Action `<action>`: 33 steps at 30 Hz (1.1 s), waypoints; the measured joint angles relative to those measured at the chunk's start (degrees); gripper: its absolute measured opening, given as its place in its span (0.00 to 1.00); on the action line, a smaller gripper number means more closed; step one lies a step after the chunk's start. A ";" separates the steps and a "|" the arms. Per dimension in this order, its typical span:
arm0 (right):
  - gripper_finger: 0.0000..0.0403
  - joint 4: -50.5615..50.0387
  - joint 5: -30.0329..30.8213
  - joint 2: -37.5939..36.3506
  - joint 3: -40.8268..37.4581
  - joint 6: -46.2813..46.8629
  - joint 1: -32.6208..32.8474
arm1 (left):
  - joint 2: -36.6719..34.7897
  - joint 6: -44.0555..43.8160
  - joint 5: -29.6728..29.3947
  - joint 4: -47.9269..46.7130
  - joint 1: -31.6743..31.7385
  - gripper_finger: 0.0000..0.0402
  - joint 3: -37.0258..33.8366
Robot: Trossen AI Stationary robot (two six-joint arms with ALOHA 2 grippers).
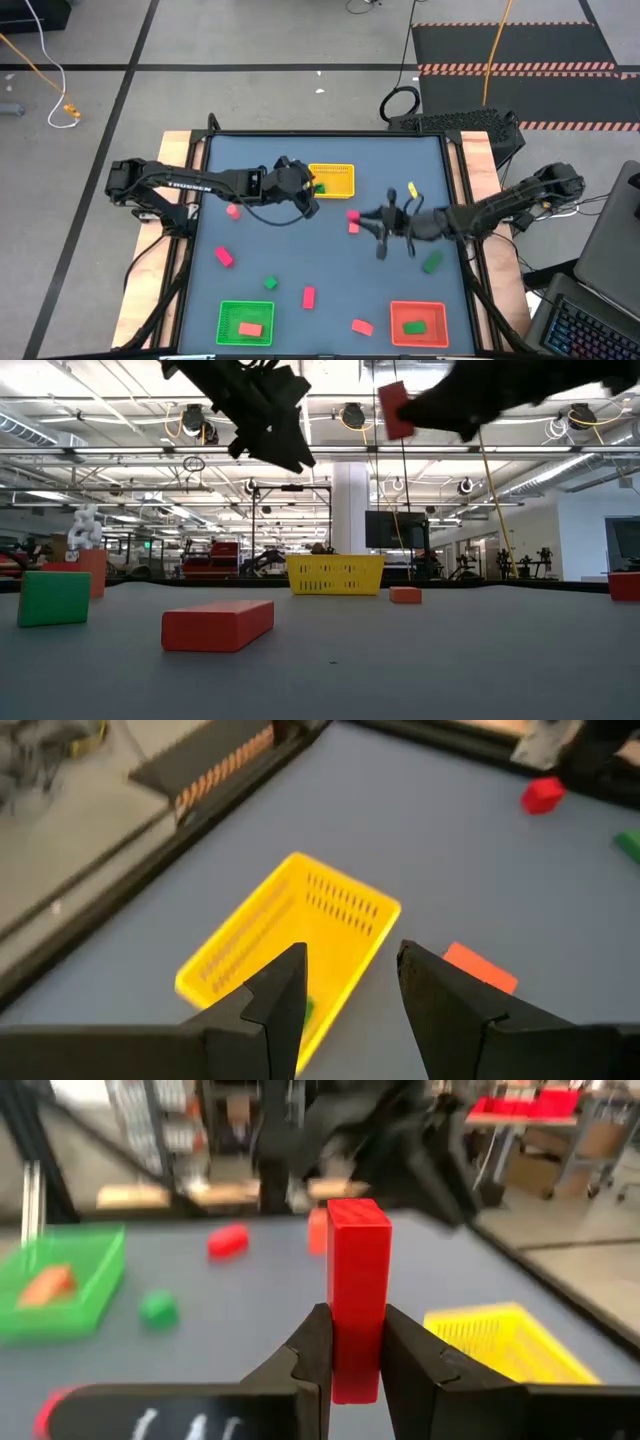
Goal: Sort & place blocks by color
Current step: Put the red block into the yellow bin
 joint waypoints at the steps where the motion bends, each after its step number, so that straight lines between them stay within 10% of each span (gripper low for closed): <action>1: 0.12 2.38 -2.85 0.56 0.00 -0.32 -2.50 | 0.00 1.86 0.05 1.51 -0.23 0.40 0.00; 14: 0.12 7.15 -17.79 15.74 3.35 4.66 -24.38 | -7.15 12.78 1.68 7.50 -1.68 0.40 -0.05; 33: 0.17 -18.31 -11.36 23.33 17.92 1.98 -29.37 | -12.50 14.64 3.52 -0.52 -1.56 0.40 -0.04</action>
